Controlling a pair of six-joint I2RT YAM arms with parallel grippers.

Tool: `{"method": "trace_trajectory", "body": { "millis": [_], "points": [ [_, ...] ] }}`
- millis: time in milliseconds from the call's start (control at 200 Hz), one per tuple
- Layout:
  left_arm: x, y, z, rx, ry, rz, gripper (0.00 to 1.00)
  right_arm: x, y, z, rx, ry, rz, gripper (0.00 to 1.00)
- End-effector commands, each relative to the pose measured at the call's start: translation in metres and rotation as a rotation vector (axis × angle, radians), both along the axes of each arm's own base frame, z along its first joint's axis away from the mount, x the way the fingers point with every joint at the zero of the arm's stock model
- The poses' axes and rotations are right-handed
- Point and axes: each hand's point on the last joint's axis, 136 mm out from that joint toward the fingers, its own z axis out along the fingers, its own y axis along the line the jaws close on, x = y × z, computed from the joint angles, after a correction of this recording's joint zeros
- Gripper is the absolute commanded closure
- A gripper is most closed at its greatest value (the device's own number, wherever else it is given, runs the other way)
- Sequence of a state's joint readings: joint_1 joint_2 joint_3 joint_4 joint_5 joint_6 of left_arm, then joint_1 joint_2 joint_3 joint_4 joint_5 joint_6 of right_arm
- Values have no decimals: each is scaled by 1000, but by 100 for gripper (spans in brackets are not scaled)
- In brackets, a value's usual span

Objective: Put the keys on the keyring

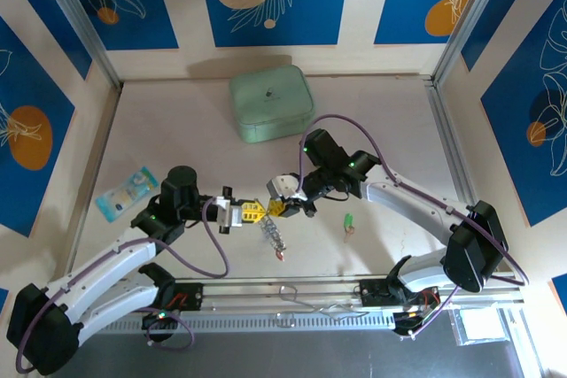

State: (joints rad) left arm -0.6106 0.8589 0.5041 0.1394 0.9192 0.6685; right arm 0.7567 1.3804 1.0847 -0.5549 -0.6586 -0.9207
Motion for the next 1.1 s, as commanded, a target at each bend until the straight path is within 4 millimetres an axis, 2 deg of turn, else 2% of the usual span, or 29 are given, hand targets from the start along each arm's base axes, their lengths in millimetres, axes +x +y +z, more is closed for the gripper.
{"method": "trace_trajectory", "body": {
  "millis": [0,475,950,1095],
  "points": [
    [-14,0,7,-19,53,-83,100,1,3,24,81,-43,24,100],
    [-21,3,12,-37,36,-107,100,5,0,25,86,7,15,100],
    [-10,5,-2,-11,-5,-24,100,8,0,32,130,10,-7,100],
    [-8,7,-4,-1,-16,-7,88,9,1,34,134,3,-15,100]
  ]
}}
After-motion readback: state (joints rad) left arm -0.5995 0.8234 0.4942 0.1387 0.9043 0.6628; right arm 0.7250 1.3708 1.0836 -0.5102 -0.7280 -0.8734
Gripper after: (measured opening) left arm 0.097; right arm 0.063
